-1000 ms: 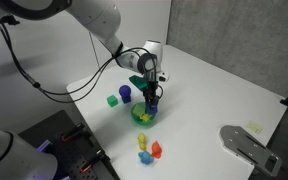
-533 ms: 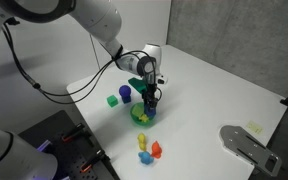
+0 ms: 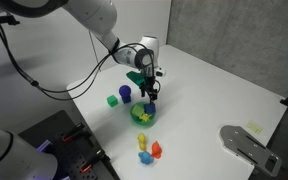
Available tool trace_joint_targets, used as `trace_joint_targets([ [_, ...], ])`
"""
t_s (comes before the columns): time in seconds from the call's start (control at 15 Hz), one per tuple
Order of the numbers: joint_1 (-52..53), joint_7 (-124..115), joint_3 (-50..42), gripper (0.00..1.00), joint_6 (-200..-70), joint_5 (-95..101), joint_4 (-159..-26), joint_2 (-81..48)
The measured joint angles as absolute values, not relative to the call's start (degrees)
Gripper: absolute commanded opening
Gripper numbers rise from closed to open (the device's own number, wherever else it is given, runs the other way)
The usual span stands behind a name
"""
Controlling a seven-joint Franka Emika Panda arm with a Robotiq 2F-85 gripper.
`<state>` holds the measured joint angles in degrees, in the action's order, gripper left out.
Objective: Put the blue block in the green bowl
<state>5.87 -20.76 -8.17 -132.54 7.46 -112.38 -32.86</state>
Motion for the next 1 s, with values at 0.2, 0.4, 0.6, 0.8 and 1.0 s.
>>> trace_joint_targets([
  [0.2, 6.0, -19.6, -6.1, 1.00, -130.1, 7.0, -112.4, -29.0],
  [0.4, 5.9, -17.1, -3.8, 1.00, -126.2, 4.7, -112.4, -24.6],
  [0.6, 5.5, -14.0, -2.1, 1.00, -121.8, 2.2, -112.5, -20.1],
  [0.8, 5.2, -11.5, -1.4, 1.00, -118.2, 1.1, -113.1, -15.5],
  [1.0, 4.7, -10.0, -1.4, 1.00, -115.1, 1.1, -114.7, -10.2],
])
